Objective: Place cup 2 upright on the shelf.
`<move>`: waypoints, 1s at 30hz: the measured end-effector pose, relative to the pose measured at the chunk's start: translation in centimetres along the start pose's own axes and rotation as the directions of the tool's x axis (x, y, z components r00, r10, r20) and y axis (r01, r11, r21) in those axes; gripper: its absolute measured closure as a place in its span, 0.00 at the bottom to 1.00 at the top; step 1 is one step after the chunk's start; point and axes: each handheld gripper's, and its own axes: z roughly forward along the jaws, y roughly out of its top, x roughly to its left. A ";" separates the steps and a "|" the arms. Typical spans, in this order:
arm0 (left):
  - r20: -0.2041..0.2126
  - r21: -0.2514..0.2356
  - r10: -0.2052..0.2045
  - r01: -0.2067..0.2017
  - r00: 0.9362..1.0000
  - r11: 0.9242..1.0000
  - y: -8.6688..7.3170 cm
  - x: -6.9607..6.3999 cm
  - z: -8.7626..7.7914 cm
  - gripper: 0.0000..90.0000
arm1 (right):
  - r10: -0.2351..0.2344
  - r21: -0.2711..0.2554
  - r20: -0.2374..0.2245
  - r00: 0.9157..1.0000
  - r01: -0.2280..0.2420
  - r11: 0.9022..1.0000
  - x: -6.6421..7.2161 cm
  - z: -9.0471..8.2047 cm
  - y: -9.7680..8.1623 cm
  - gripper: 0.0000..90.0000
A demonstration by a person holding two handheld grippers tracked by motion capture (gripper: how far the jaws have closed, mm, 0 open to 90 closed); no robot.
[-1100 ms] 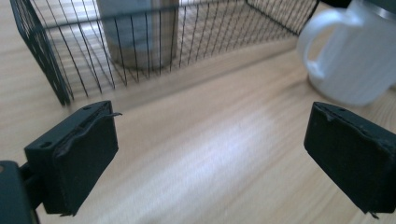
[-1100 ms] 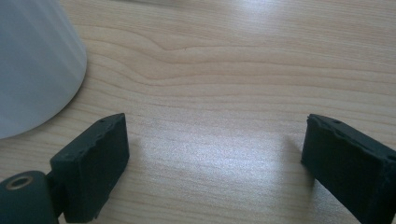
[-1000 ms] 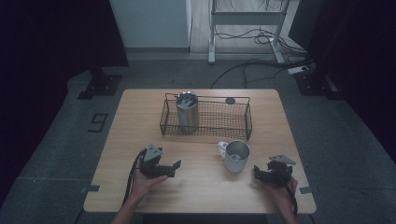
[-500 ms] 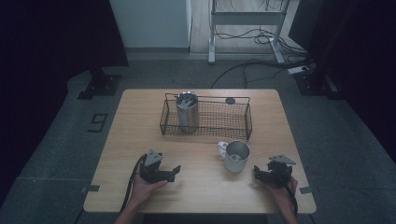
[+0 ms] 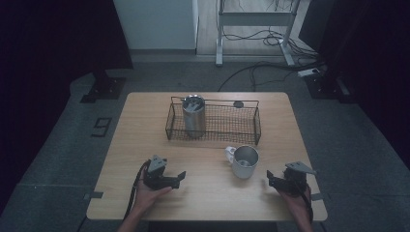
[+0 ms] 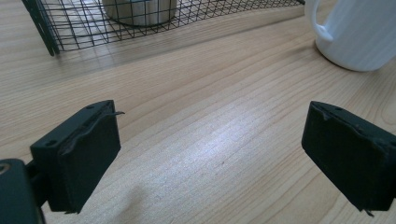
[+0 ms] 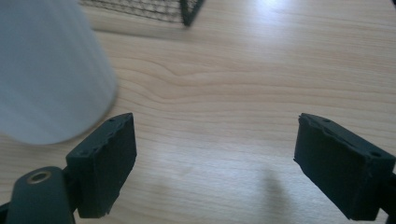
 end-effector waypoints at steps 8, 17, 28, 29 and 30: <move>0.000 0.006 -0.007 0.007 1.000 1.000 -0.1 0.1 0.1 0.05 | 0.000 -0.029 -0.058 0.998 -0.002 1.000 0.6 -1.0 0.6 0.14; 0.003 0.008 -0.014 0.014 1.000 1.000 -0.1 0.1 0.1 0.06 | -0.027 -0.080 -0.094 0.995 0.019 0.997 1.9 -2.5 1.4 0.14; 0.002 0.017 -0.019 0.019 1.000 1.000 -0.1 0.1 0.3 0.06 | -0.072 -0.113 -0.130 0.989 0.057 0.992 3.5 -3.6 2.3 0.14; 0.002 0.018 -0.016 0.016 1.000 1.000 -0.2 0.1 0.3 0.06 | -0.073 -0.115 -0.133 0.988 0.058 0.992 3.6 -3.6 2.3 0.14; 0.003 0.020 -0.017 0.017 1.000 1.000 -0.2 0.1 0.3 0.06 | -0.077 -0.115 -0.136 0.988 0.062 0.991 3.7 -3.7 2.4 0.14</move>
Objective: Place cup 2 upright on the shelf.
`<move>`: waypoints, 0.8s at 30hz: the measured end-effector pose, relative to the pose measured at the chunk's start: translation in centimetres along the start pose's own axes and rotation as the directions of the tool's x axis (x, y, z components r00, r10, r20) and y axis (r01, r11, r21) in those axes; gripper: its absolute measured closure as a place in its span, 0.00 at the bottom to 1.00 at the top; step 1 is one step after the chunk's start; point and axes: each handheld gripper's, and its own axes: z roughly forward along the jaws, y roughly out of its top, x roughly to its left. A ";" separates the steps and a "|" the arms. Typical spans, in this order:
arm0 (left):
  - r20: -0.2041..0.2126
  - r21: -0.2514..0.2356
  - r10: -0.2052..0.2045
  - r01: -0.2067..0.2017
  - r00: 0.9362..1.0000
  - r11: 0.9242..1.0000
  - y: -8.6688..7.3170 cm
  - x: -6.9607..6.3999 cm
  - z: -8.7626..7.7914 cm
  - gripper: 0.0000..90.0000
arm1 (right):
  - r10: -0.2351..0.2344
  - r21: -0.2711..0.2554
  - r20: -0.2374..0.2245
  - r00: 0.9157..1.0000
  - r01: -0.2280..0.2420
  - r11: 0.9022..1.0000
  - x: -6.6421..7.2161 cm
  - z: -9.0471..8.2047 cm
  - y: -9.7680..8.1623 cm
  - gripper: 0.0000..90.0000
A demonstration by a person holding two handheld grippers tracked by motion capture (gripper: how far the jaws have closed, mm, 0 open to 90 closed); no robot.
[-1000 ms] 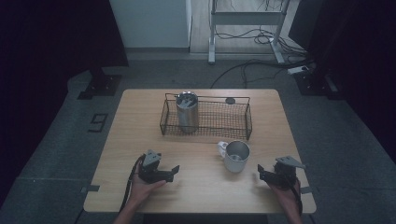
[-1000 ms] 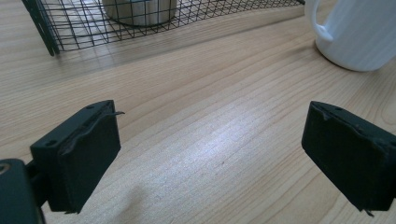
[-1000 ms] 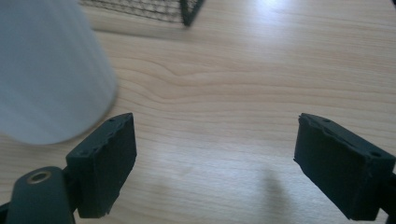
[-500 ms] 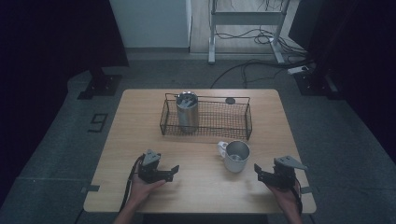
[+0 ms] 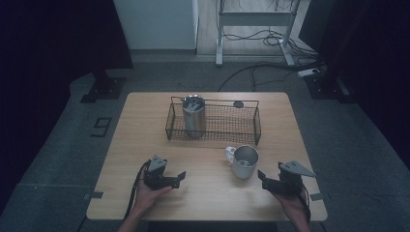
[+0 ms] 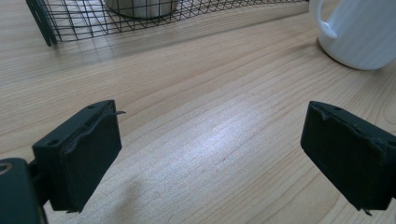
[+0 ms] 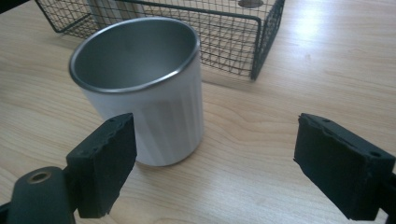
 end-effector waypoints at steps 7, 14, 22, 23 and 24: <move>0.003 0.000 -0.001 0.001 1.000 1.000 0.0 -0.1 0.0 0.06 | -0.005 -0.005 -0.029 1.000 0.005 1.000 0.8 0.1 0.5 0.14; 0.014 0.006 -0.010 0.010 1.000 1.000 0.0 0.0 0.1 0.06 | -0.019 0.003 -0.054 0.998 0.020 1.000 1.4 0.5 0.9 0.09; 0.024 0.009 -0.013 0.013 1.000 1.000 -0.1 -0.1 0.2 0.06 | -0.042 0.012 -0.070 0.997 0.043 0.999 2.2 1.3 1.6 0.04; 0.025 0.012 -0.010 0.010 1.000 1.000 -0.1 -0.1 0.3 0.06 | -0.047 0.017 -0.072 0.996 0.048 0.999 2.4 1.6 1.7 0.02; 0.026 0.014 -0.008 0.008 1.000 1.000 -0.1 -0.2 0.3 0.06 | -0.050 0.019 -0.072 0.996 0.051 0.999 2.6 1.7 1.9 0.02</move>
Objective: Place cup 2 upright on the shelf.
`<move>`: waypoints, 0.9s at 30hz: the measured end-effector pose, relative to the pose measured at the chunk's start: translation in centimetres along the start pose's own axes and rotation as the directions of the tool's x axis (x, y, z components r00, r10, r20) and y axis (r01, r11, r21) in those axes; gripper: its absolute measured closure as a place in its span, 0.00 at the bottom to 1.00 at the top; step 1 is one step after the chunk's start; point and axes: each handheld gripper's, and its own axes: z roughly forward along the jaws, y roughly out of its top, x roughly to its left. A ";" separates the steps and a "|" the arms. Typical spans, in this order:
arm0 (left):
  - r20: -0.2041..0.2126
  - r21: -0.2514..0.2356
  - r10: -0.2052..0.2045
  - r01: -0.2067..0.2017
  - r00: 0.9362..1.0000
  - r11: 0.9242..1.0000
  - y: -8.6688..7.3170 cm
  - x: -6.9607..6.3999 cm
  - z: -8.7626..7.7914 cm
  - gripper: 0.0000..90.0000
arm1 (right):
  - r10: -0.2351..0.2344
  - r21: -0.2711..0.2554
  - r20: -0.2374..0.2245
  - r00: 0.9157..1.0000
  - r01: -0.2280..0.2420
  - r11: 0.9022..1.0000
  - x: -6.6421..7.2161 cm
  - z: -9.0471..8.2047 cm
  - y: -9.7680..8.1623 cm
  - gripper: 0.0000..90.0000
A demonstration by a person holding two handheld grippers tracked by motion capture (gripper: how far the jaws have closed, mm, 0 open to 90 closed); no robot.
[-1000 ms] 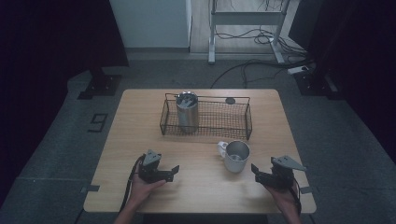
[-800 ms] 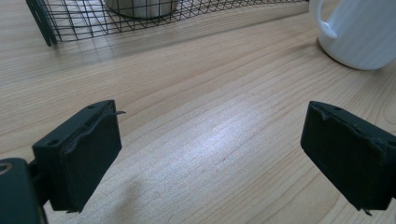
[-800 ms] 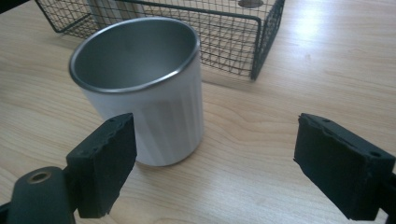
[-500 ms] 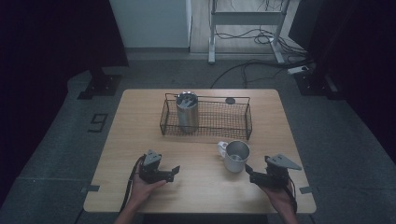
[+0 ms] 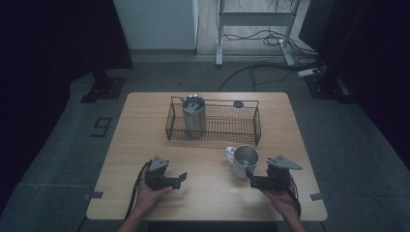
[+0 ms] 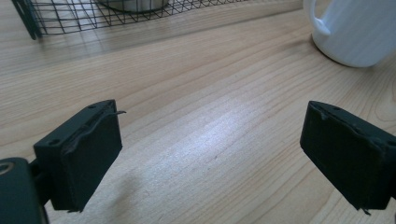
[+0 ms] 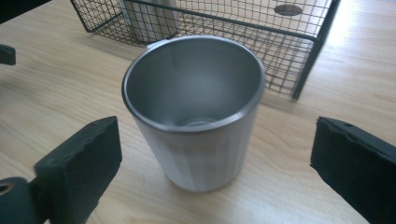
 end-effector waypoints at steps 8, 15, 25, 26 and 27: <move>0.003 0.001 0.002 -0.002 1.000 1.000 0.0 0.0 0.0 0.06 | -0.013 0.019 0.010 1.000 0.013 1.000 0.7 1.7 0.8 0.00; 0.008 0.003 0.009 -0.009 1.000 1.000 0.0 -0.2 0.1 0.06 | -0.010 0.038 0.006 1.000 0.009 0.999 1.0 2.9 1.0 0.00; 0.008 0.015 0.012 -0.013 1.000 1.000 -0.1 -0.3 0.3 0.07 | -0.019 0.069 0.012 1.000 0.018 0.997 1.1 5.1 1.3 0.00; 0.007 0.015 0.011 -0.012 1.000 1.000 -0.1 -0.2 0.3 0.07 | -0.022 0.071 0.013 1.000 0.021 0.997 1.1 5.3 1.3 0.00; 0.007 0.014 0.011 -0.011 1.000 1.000 -0.1 -0.2 0.3 0.07 | -0.022 0.074 0.012 1.000 0.021 0.997 1.2 5.4 1.3 0.00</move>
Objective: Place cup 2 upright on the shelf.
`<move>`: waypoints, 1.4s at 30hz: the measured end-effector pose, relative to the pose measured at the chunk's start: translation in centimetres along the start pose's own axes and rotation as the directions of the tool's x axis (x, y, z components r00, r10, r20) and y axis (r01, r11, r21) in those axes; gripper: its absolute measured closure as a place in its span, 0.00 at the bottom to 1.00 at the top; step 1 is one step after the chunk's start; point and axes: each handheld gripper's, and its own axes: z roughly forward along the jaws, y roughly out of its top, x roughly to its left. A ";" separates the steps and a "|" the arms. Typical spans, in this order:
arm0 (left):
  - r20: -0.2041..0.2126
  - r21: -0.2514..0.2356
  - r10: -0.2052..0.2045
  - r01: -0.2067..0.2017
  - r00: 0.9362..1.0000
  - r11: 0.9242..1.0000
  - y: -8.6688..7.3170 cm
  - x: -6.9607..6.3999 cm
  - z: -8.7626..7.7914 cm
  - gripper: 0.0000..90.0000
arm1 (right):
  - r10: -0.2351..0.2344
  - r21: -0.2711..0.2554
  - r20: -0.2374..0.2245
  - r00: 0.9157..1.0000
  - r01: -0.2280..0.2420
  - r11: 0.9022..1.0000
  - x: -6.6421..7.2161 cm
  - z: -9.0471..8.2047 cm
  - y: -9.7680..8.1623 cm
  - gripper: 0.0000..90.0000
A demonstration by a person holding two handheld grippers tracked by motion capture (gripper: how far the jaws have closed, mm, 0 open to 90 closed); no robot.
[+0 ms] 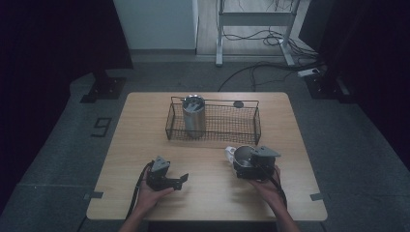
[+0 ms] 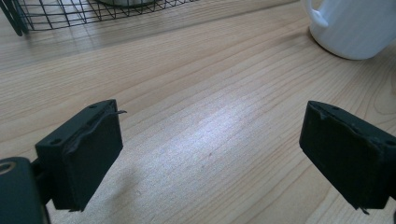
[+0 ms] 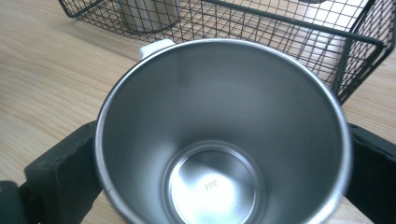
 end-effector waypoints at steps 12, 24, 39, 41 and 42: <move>0.000 0.004 0.001 -0.001 1.000 1.000 -0.1 -0.1 0.1 0.07 | -0.043 -0.014 0.005 0.999 0.043 0.999 0.2 0.7 -0.4 0.07; -0.001 0.004 -0.001 0.001 1.000 1.000 -0.1 -0.1 0.0 0.07 | -0.065 -0.010 0.009 0.998 0.065 0.998 0.4 0.6 -0.3 0.07; 0.002 0.007 -0.002 0.002 1.000 1.000 -0.1 -0.1 0.0 0.07 | -0.060 -0.028 0.009 0.998 0.060 0.998 0.1 -0.1 0.0 0.08; 0.003 0.009 -0.004 0.004 1.000 1.000 -0.1 -0.1 0.1 0.07 | -0.062 -0.034 0.007 0.998 0.062 0.998 0.1 -0.3 0.1 0.08; 0.003 0.010 -0.002 0.002 1.000 1.000 -0.1 -0.1 0.1 0.07 | -0.062 -0.035 0.004 0.998 0.062 0.997 0.1 -0.4 0.1 0.08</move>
